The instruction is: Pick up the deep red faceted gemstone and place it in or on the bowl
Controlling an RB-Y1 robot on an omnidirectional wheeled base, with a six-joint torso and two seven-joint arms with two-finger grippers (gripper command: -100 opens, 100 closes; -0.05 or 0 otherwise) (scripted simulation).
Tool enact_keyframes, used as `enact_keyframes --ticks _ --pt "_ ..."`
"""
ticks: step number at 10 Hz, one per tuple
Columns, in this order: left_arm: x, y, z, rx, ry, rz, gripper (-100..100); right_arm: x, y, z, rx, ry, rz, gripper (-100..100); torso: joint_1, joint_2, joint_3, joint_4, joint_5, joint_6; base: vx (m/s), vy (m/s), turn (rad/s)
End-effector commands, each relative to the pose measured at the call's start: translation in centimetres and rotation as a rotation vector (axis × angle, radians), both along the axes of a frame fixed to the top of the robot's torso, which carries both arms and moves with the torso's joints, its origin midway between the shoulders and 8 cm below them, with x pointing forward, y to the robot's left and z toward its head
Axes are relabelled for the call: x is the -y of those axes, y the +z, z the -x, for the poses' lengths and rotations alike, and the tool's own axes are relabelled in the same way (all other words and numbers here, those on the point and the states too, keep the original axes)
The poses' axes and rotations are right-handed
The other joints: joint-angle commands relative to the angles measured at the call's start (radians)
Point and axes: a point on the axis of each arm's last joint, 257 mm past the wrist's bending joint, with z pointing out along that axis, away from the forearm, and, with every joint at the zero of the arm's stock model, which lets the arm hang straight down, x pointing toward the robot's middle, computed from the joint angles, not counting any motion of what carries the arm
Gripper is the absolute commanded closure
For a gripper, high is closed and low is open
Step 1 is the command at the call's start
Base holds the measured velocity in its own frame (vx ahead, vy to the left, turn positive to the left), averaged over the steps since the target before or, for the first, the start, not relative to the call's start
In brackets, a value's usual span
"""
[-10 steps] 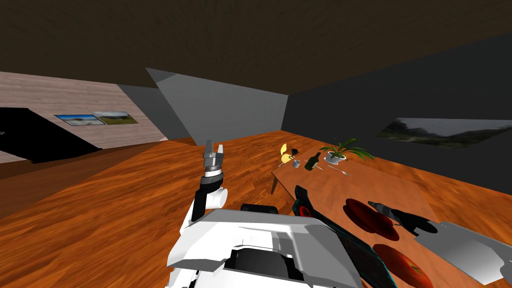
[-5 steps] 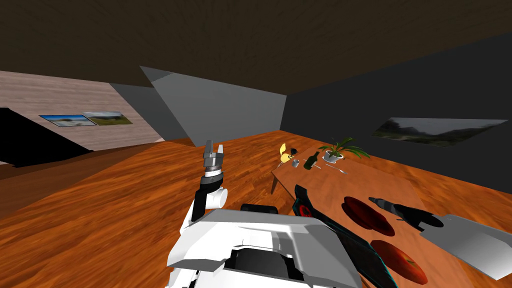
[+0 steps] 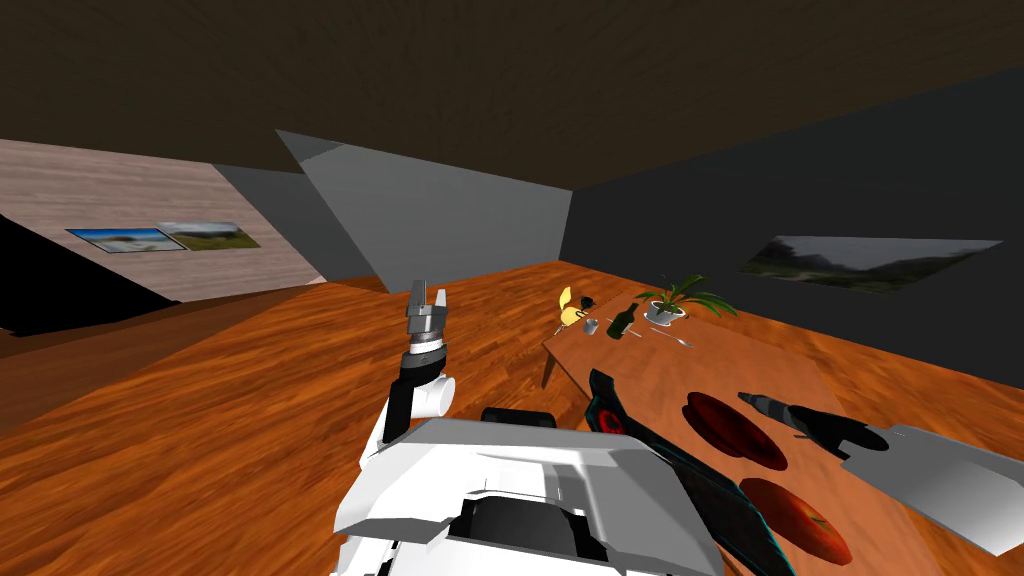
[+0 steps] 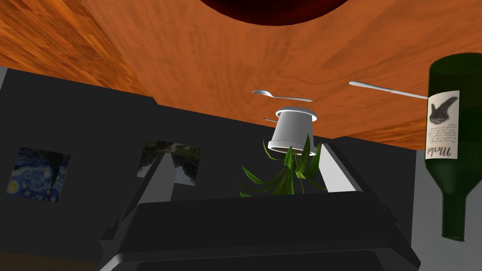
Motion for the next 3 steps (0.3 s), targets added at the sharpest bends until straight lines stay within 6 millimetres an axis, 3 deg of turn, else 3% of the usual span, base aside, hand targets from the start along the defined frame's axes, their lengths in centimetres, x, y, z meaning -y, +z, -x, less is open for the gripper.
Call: enact_keyframes --ticks 1,3 --pt "0.0 0.0 0.0 0.0 0.0 0.0 0 0.0 0.0 0.0 0.0 0.0 0.0 0 0.0 0.0 0.0 0.0 0.0 0.0 0.0 0.0 0.0" --pt "0.0 0.0 0.0 0.0 0.0 0.0 0 0.0 0.0 0.0 0.0 0.0 0.0 0 0.0 0.0 0.0 0.0 0.0 0.0 0.0 0.0 0.0"
